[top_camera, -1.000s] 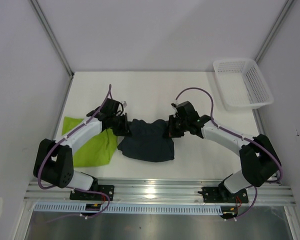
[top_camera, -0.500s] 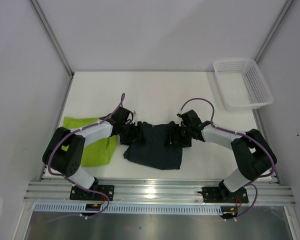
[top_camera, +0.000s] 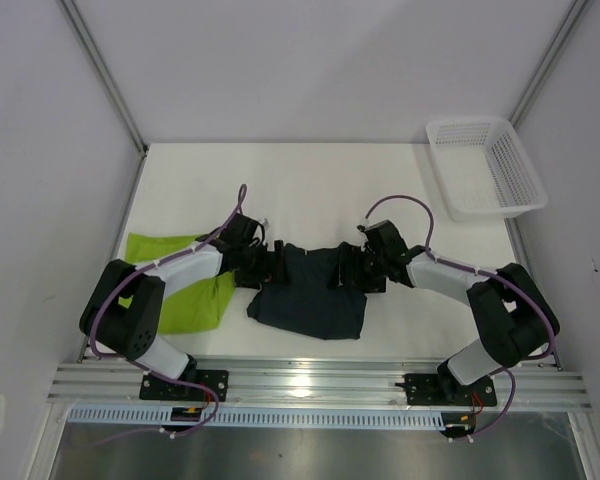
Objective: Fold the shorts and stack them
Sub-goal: Neatly place the folded shorts to the corner
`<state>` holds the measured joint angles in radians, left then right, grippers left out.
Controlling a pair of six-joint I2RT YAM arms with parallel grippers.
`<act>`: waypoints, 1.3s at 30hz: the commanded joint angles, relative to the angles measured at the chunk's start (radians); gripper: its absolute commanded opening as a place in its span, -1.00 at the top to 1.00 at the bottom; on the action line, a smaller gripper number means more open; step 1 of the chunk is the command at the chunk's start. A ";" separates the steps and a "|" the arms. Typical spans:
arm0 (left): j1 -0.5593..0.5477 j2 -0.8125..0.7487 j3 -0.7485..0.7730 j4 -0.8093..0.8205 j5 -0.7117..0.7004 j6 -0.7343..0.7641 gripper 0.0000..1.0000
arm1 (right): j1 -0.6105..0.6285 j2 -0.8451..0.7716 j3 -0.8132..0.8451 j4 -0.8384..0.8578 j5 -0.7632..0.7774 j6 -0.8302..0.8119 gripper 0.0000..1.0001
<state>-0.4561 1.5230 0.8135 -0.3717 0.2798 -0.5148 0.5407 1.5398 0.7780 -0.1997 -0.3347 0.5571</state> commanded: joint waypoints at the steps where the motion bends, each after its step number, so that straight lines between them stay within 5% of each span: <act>1: 0.000 0.014 -0.008 0.034 -0.020 0.004 -0.98 | 0.044 -0.007 -0.006 0.023 0.089 0.023 -0.93; 11: -0.093 0.015 -0.071 0.141 -0.113 -0.082 -0.89 | 0.143 -0.004 -0.003 0.037 0.283 0.073 -0.38; 17: -0.115 0.026 -0.138 0.237 -0.160 -0.116 -0.85 | 0.166 0.046 0.040 0.029 0.307 0.070 -0.31; 20: -0.115 0.058 -0.131 0.240 -0.151 -0.106 -0.59 | 0.173 0.069 0.063 0.036 0.303 0.076 -0.16; 21: -0.115 0.072 -0.129 0.247 -0.139 -0.106 -0.24 | 0.176 0.085 0.069 0.039 0.298 0.076 -0.05; 24: -0.115 0.106 -0.128 0.260 -0.136 -0.108 0.38 | 0.183 0.112 0.092 0.046 0.284 0.079 0.17; 26: -0.115 0.094 -0.132 0.263 -0.148 -0.111 0.55 | 0.188 0.118 0.095 0.057 0.284 0.081 0.41; 27: -0.115 0.091 -0.131 0.261 -0.152 -0.111 0.96 | 0.192 0.120 0.096 0.060 0.286 0.084 0.46; 33: -0.115 0.098 -0.125 0.263 -0.142 -0.116 1.00 | 0.220 0.105 0.099 0.085 0.301 0.092 0.96; 39: -0.115 0.002 -0.099 0.186 -0.223 -0.107 1.00 | 0.255 0.051 0.109 0.062 0.379 0.090 1.00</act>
<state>-0.5640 1.5642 0.7136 -0.0708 0.1432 -0.6384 0.7723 1.6360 0.8463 -0.1455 -0.0124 0.6437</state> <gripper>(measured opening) 0.047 0.089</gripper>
